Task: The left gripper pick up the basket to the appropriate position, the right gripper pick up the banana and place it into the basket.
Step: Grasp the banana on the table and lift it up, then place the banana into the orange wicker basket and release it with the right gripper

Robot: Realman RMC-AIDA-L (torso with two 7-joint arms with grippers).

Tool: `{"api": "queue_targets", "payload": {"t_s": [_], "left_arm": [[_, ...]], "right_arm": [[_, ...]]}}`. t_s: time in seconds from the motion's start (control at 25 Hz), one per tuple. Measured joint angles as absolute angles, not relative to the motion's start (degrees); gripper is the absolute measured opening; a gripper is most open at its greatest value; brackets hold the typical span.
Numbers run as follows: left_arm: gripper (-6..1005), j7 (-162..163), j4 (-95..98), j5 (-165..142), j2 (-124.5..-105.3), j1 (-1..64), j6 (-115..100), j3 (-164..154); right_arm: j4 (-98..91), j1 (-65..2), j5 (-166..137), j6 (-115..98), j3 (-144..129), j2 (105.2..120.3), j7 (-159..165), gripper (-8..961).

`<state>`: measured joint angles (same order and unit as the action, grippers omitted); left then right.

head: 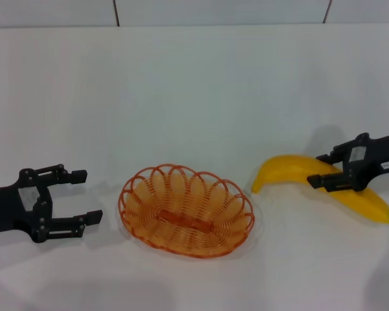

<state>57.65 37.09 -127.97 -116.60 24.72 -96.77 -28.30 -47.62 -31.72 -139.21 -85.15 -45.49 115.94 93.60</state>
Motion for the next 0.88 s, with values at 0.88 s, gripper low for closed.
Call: {"api": "queue_targets", "payload": {"t_s": [0.88], "left_arm": [[827,57.6,37.1,-128.0,-116.58,24.7,-96.8,-28.1]], "right_arm": [[-62.7,-32.5,-113.4,-102.1,-58.0,116.30,98.1,493]]}}
